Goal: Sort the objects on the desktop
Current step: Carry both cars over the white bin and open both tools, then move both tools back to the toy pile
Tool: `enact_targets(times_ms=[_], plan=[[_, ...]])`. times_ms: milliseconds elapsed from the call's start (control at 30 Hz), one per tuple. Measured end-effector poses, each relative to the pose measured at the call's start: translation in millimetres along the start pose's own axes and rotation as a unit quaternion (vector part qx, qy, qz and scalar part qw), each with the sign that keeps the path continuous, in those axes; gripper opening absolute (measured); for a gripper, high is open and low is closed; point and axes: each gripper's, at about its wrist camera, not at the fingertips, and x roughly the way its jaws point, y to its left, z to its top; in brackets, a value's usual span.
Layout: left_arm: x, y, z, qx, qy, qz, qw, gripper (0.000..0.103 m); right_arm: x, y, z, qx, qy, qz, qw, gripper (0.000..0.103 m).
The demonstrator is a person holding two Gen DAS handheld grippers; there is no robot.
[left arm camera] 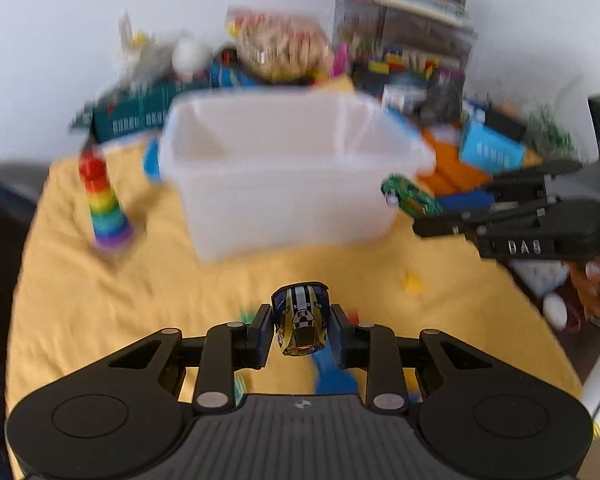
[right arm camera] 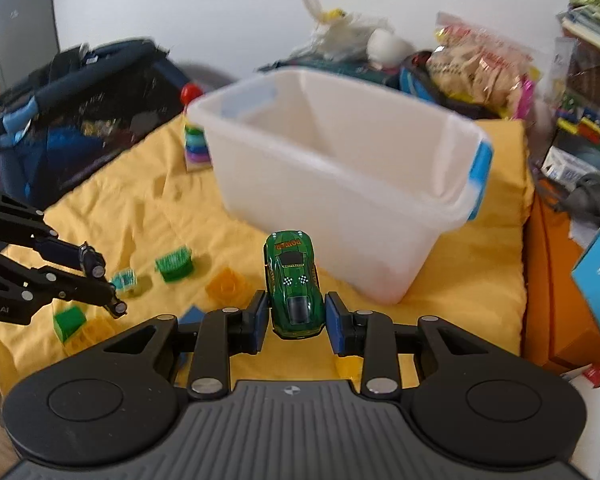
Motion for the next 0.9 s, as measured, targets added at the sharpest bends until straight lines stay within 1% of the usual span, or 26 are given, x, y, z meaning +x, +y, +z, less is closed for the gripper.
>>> enact_targets(times_ms=[100,133,267,367,433,500,567,600,667,733,800,900], plan=[[-4,5,39,0.003,-0.033,0.006,0.9994,0.032,-9,-7,22,0.021,-0.028,-0.004,0.999,0.034],[-5,6,53,0.005,-0.045,0.007,0.999,0.032,-10,-9,30,0.027,-0.039,-0.01,0.999,0.034],[6,3,101,0.03,-0.072,0.024,0.9966,0.032,-11,-24,70,0.049,-0.072,-0.038,0.995,0.034],[23,5,131,0.019,-0.08,0.023,0.9963,0.032,-1,-36,94,0.067,-0.08,-0.05,0.993,0.034],[39,10,150,0.006,-0.078,0.028,0.9965,0.032,10,-44,105,0.077,-0.075,-0.057,0.993,0.034],[59,13,163,0.0,-0.071,0.036,0.9968,0.032,25,-50,113,0.078,-0.062,-0.067,0.993,0.034],[81,15,169,-0.001,-0.055,0.045,0.9975,0.032,41,-55,116,0.081,-0.046,-0.075,0.993,0.034],[94,18,170,-0.003,-0.04,0.047,0.9981,0.032,52,-58,117,0.085,-0.036,-0.078,0.993,0.034],[119,25,166,-0.013,-0.004,0.048,0.9988,0.033,66,-64,114,0.092,-0.019,-0.083,0.992,0.034],[136,33,159,-0.03,0.019,0.049,0.9982,0.034,80,-67,110,0.1,-0.002,-0.085,0.991,0.034],[139,35,154,-0.041,0.026,0.051,0.9976,0.042,88,-66,105,0.102,0.007,-0.089,0.991,0.035],[126,31,149,-0.027,0.011,0.055,0.998,0.045,93,-65,99,0.1,0.016,-0.086,0.991,0.037]])
